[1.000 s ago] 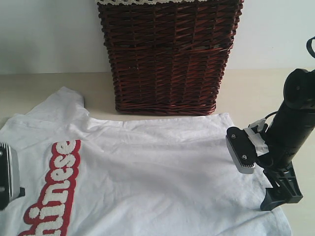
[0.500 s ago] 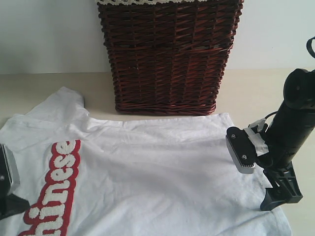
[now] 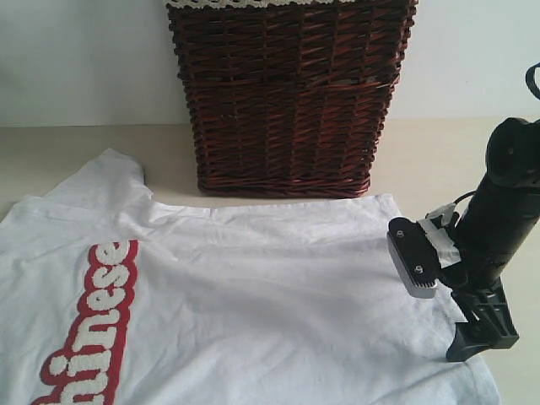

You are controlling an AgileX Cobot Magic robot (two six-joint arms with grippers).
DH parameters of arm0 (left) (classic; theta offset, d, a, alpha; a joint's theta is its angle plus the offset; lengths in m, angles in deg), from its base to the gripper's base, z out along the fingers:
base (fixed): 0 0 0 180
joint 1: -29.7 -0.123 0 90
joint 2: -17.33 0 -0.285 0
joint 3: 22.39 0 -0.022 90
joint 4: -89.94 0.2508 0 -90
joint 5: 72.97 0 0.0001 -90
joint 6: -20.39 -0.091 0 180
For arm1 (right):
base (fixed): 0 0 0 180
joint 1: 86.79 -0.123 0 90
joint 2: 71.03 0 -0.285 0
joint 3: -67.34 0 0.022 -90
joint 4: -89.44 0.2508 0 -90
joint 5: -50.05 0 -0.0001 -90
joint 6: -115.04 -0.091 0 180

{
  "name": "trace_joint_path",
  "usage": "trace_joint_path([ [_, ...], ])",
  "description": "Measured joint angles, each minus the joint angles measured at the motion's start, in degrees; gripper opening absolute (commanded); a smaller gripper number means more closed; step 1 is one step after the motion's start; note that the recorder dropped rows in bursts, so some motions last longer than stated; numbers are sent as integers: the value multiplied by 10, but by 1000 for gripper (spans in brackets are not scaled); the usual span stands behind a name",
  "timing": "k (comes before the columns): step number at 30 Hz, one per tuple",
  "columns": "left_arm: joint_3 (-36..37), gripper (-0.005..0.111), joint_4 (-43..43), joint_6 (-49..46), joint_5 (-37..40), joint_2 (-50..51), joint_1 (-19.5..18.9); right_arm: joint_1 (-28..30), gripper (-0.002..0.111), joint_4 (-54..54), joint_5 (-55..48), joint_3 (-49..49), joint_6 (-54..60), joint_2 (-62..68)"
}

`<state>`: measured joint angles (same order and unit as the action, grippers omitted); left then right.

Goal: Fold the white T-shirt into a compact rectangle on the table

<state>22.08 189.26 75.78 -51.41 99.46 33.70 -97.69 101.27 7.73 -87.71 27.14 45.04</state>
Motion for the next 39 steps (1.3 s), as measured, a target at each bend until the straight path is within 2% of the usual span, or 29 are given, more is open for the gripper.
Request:
trace_joint_path([
  [4,0,0,-93,-309,30,-1,0,0,102,0,0,0,0,0],
  [10,0,0,-265,-755,-88,-20,0,0,102,0,0,0,0,0],
  [14,0,0,-317,-956,-119,-20,0,0,102,0,0,0,0,0],
  [17,13,0,-374,-1090,-96,-4,0,0,102,0,0,0,0,0],
  [19,25,0,-448,-1189,-45,11,0,0,102,0,0,0,0,0],
  [21,32,0,-558,-1276,32,27,0,0,102,0,0,0,0,0],
  [24,32,0,-713,-1262,127,33,-1,0,102,0,0,0,0,0],
  [27,32,0,-814,-1176,184,29,-1,0,102,0,1,0,0,0],
  [31,32,0,-918,-1132,241,18,-1,0,102,0,1,0,0,0],
  [36,31,0,-1068,-1207,274,5,-1,0,102,0,1,0,0,0],
  [39,21,0,-1117,-1258,274,0,-1,0,102,0,1,0,0,0],
])
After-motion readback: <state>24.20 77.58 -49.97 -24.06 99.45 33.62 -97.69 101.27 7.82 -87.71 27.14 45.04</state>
